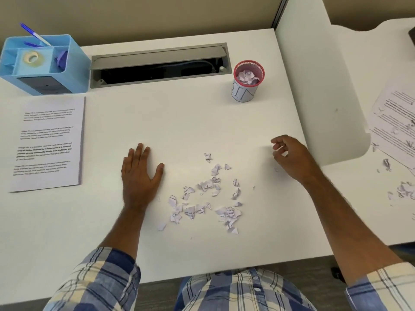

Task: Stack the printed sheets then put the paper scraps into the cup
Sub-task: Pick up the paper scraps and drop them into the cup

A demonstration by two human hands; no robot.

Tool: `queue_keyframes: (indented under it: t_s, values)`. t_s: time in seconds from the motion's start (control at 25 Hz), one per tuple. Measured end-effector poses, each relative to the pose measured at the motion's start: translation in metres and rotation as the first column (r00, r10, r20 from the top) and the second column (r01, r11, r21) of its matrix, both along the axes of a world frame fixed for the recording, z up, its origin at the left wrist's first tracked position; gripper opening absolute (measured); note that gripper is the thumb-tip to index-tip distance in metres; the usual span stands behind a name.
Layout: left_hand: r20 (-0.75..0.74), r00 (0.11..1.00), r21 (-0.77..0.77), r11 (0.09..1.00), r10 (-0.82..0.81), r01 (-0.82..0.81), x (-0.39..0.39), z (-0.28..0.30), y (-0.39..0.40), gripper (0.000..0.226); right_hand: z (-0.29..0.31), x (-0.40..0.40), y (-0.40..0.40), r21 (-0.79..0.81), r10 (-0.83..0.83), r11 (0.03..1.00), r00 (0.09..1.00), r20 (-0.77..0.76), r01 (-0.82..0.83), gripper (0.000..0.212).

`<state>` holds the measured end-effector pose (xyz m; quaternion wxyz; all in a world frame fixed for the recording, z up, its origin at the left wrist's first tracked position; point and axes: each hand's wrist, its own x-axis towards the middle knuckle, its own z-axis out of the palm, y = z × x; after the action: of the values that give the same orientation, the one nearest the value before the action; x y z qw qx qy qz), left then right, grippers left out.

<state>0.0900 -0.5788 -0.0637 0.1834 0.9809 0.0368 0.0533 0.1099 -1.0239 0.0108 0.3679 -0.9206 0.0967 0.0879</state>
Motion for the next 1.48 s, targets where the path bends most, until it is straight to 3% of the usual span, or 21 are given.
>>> queue_keyframes:
  t_s: [0.16, 0.32, 0.56, 0.72, 0.8, 0.92, 1.08, 1.24, 1.48]
  values:
    - [0.005, 1.000, -0.002, 1.000, -0.005, 0.005, 0.000, -0.002, 0.001, 0.067, -0.017, -0.036, -0.013, -0.051, 0.025, 0.998, 0.995, -0.094, -0.029, 0.036]
    - [0.009, 1.000, -0.002, 1.000, -0.004, 0.004, 0.000, -0.003, 0.001, 0.067, -0.026, -0.060, 0.006, -0.067, 0.110, 0.991, 0.993, -0.040, -0.112, 0.035]
    - [0.037, 0.999, 0.001, 1.000, -0.008, 0.008, -0.001, -0.006, 0.002, 0.066, -0.027, -0.074, 0.067, 0.053, 0.227, 0.973, 0.972, -0.056, -0.224, 0.034]
    - [0.075, 0.997, -0.004, 1.000, -0.012, 0.012, -0.001, -0.008, 0.002, 0.065, -0.023, -0.085, 0.091, 0.119, 0.353, 0.933, 0.925, -0.140, -0.339, 0.049]
    - [0.090, 0.996, -0.002, 1.000, -0.016, 0.016, 0.000, -0.009, 0.003, 0.064, -0.020, -0.089, 0.094, 0.095, 0.423, 0.906, 0.887, -0.186, -0.413, 0.054]
    - [0.099, 0.995, 0.000, 1.000, -0.019, 0.019, 0.000, -0.010, 0.003, 0.064, -0.022, -0.093, 0.095, 0.025, 0.466, 0.884, 0.874, -0.138, -0.467, 0.043]
    - [0.082, 0.996, 0.004, 1.000, -0.017, 0.017, -0.001, -0.009, 0.003, 0.064, -0.030, -0.093, 0.090, -0.022, 0.460, 0.887, 0.887, -0.045, -0.461, 0.022]
    - [0.052, 0.999, -0.010, 1.000, -0.011, 0.012, -0.001, -0.006, 0.002, 0.065, -0.029, -0.085, 0.086, 0.006, 0.421, 0.907, 0.906, -0.045, -0.421, 0.018]
    - [0.030, 1.000, -0.012, 1.000, -0.003, 0.003, 0.000, -0.004, 0.002, 0.067, -0.009, -0.056, 0.070, 0.200, 0.120, 0.975, 0.986, -0.113, -0.095, 0.027]
